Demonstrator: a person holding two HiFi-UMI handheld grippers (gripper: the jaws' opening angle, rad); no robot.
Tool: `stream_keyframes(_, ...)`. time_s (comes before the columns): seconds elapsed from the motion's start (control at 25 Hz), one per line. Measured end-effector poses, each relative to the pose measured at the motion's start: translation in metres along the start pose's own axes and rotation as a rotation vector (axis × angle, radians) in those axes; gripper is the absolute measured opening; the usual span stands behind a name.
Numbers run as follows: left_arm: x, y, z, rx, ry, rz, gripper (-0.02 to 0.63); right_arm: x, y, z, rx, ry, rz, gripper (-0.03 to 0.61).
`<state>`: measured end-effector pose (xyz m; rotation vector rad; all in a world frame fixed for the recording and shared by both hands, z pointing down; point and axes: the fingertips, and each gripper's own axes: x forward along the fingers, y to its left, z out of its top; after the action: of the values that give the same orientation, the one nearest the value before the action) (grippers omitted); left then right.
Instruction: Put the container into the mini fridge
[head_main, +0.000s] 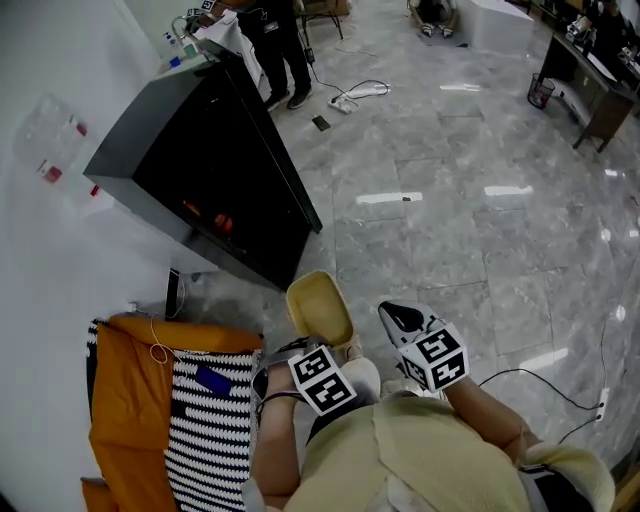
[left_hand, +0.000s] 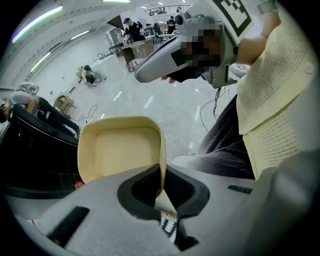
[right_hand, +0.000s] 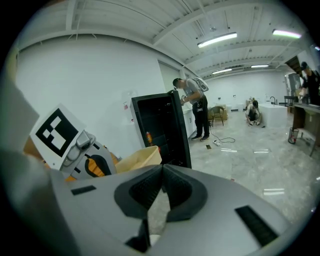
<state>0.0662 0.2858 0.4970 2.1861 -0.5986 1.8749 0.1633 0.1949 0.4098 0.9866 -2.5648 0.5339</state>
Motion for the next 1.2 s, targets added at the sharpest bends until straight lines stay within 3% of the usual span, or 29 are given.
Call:
stream_keyframes(0.24,0.007,0.037,0.002,0.009,-0.001,-0.005,0.026,0.031,-0.007,0.017,-0.006,0.021,0.011,0.031)
stream_keyframes(1.2,0.029,0.138,-0.036,-0.081,0.015,-0.034,0.026,0.146,-0.013,0.064,-0.046,0.091,0.051,0.031)
